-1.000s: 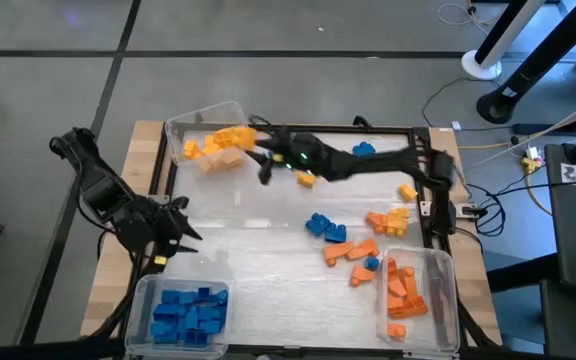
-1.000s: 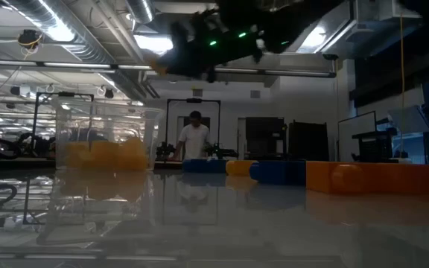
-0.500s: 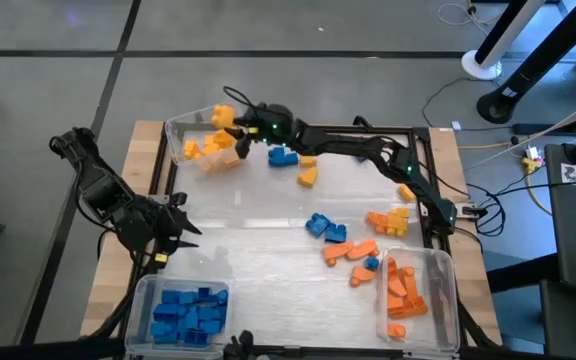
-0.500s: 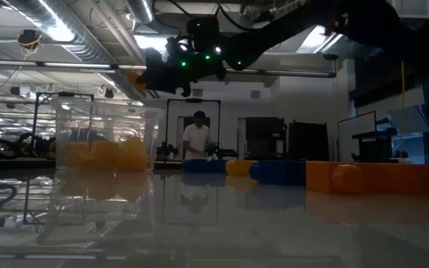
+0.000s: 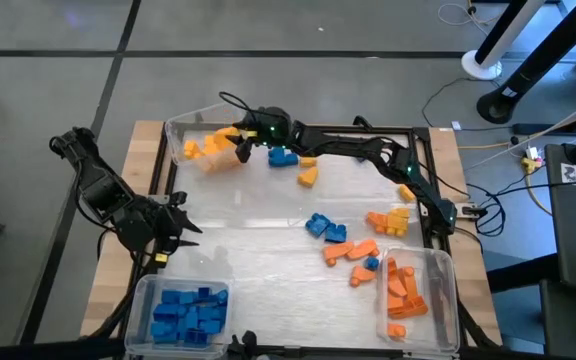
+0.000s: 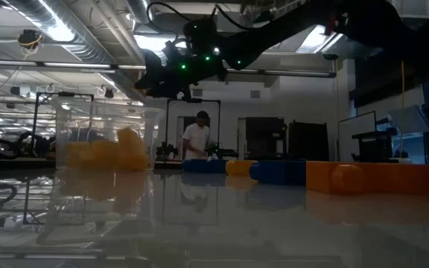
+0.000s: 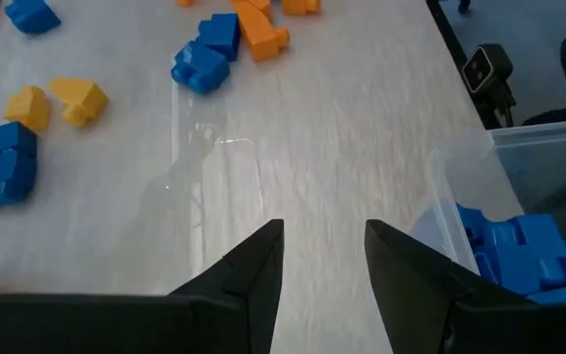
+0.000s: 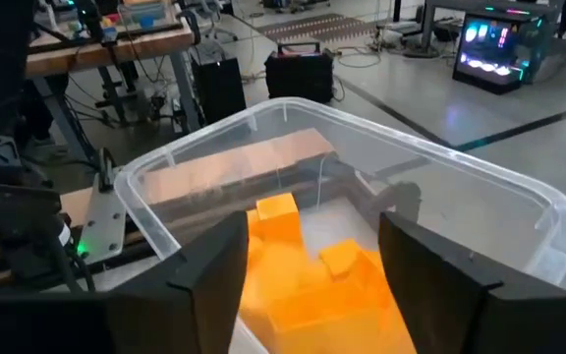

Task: Sort blocks
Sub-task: Put the yellow game piece into the top transparent bin

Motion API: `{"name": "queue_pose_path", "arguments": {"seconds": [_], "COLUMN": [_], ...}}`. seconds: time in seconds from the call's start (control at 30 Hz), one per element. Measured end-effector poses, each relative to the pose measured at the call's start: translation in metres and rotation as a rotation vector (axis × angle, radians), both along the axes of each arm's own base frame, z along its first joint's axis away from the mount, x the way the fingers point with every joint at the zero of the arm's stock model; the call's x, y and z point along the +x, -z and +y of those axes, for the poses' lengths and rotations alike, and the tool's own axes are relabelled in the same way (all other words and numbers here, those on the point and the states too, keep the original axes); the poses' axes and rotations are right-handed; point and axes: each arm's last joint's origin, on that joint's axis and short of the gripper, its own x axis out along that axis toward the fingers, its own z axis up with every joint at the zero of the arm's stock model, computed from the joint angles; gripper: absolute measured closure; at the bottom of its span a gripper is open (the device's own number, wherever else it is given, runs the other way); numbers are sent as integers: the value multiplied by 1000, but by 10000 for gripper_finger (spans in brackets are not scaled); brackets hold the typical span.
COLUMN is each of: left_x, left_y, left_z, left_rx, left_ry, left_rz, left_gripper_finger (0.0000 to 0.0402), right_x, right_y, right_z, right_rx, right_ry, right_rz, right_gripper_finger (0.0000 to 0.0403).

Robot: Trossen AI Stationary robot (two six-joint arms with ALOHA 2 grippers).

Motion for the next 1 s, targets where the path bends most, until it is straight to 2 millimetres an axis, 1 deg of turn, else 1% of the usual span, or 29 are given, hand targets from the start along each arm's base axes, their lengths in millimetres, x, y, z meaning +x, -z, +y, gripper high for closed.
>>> {"name": "queue_pose_path", "arguments": {"seconds": [0.17,0.3,0.43,0.57,0.67,0.8,0.93,1.0], "left_x": [0,1,1,1,1,1,1,1], "left_y": [0,-1,-1,-1,-1,-1,-1,-1], "left_z": [1,1,2,2,2,2,3,3], "left_rx": [1,-2,1,2,3,3,32,51], "left_ry": [-26,-64,-84,-86,-86,-86,-82,-91], "left_rz": [-12,-28,-39,-40,-40,-40,-49,-62], "left_gripper_finger": [268,268,268,268,268,268,268,268], "right_x": [0,-4,-11,-23,-36,-60,-84,-91], "right_y": [0,-3,-15,-28,-41,-51,-52,-48], "right_z": [0,-5,-14,-20,-19,-11,1,8], "right_rx": [-42,-115,-122,-133,-182,-224,-191,-169], "right_ry": [-19,-156,-266,-304,-300,-251,-243,-226], "right_rz": [12,16,-18,13,121,379,633,754], "right_gripper_finger": [152,148,148,148,148,148,148,148]}}
